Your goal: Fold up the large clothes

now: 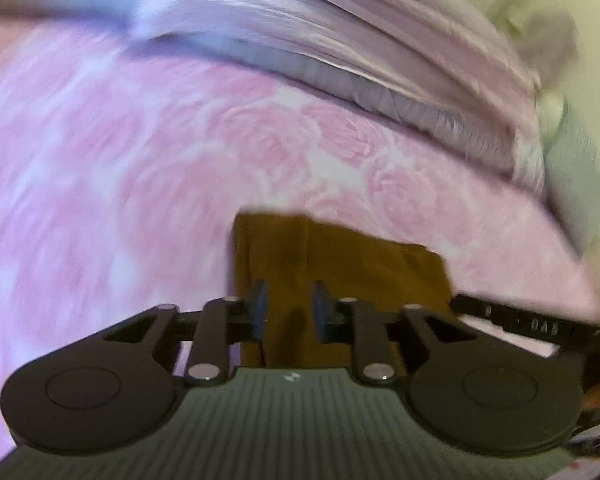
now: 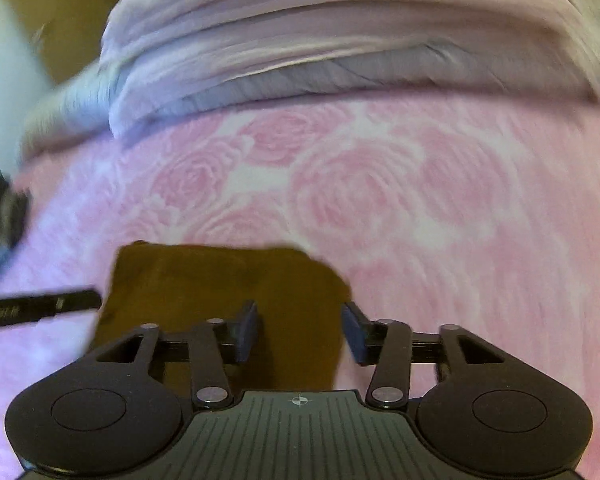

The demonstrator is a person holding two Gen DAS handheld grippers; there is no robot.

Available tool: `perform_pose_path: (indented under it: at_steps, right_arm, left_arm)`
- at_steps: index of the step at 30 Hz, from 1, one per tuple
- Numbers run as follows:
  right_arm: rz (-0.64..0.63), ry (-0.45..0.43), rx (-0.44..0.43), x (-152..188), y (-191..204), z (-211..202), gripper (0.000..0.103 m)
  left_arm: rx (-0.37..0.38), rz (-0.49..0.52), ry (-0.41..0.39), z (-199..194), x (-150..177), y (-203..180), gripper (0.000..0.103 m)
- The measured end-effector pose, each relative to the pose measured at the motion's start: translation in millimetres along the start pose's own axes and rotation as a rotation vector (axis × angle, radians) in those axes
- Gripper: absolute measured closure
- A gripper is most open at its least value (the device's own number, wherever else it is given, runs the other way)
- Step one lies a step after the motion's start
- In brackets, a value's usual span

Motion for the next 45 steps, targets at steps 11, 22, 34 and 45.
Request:
perform_pose_path:
  at_steps: [11,22,34,45]
  right_arm:
    - [0.608,0.160,-0.269,119,-46,-52,0.043]
    - [0.676,0.137,-0.333,124,-30,-26,0.093]
    - [0.697,0.482,-0.443,160,48,-13,0.047]
    - [-0.129,0.350,-0.493,-34,-15,25,0.023]
  left_arm:
    - [0.131,-0.679,0.071,-46,147,8,0.062]
    - [0.073,-0.759,-0.038,-23,152,23,0.096]
    - [-0.040,-0.553,-0.035,-63,114,92,0.081]
    - [0.006,-0.731,-0.089,-64,159,81,0.060]
Point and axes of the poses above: each gripper's, at about its wrist camera, not at the fingertips, and z roughly the way its jaws point, y to its left, x to its underside, the point moved 5 cm from there along z, roughly the way its jaws point, and after that the axes turned 2 degrees about -x, right-handed, at the moved point
